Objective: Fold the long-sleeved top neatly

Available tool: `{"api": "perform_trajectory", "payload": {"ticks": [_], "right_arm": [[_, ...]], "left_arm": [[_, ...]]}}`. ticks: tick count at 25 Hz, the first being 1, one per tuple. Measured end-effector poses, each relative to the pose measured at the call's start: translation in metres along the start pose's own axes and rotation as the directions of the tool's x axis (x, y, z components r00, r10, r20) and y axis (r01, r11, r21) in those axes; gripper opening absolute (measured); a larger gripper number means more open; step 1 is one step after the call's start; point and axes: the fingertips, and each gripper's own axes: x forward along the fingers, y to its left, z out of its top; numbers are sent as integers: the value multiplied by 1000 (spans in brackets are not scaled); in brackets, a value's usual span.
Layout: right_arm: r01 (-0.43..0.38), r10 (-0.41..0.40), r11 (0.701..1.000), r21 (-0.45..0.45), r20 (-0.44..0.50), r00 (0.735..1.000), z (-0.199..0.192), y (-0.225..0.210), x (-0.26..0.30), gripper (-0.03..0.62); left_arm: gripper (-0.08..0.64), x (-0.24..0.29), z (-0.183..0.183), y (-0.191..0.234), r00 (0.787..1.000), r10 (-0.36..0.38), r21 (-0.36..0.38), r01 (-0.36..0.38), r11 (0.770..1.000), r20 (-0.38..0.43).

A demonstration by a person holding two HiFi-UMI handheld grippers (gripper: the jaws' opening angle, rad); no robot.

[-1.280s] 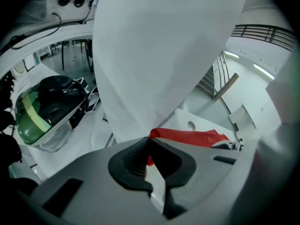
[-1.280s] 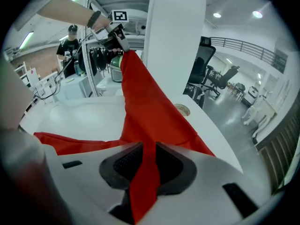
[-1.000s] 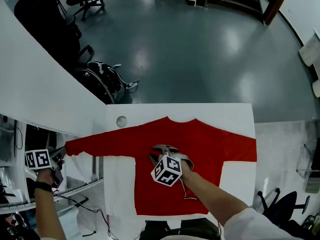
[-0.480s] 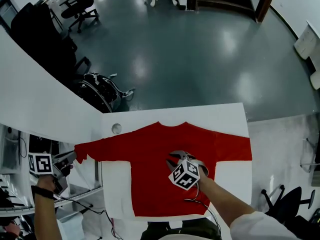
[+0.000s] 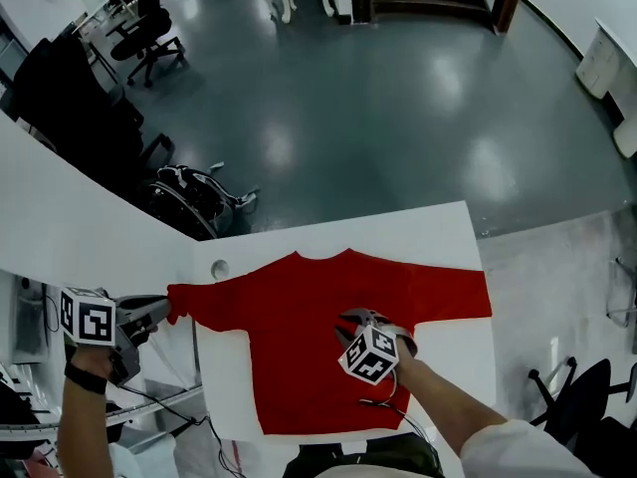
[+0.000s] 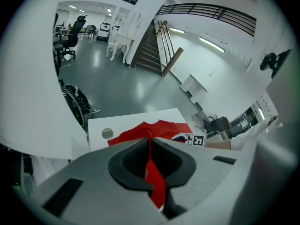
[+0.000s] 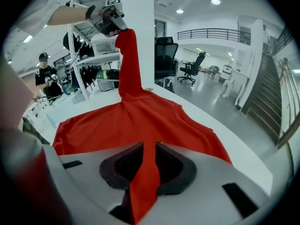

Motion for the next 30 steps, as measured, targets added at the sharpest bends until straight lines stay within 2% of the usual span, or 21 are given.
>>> {"api": "perform_trajectory", "payload": {"ticks": [5,11,21,30], "right_arm": [[-1,1,999,33,-1,1000,-25,-4,-15,95],[33,-33,996,81,-1,999,-62,-27,-40,95],[86,-87,984,156,-5,996,-106,-49,-72,95],[127,-126,969,213,-22,992,-138,-56,-93,95]], "left_arm": [[21,41,21,-60,994,-98,47,100,994,-46],[20,97,32,-119,978,-184,65,190,980,-97],[20,166,34,-175,951,-258,85,274,958,-169],[20,244,25,-217,922,-327,42,342,939,-208]]}}
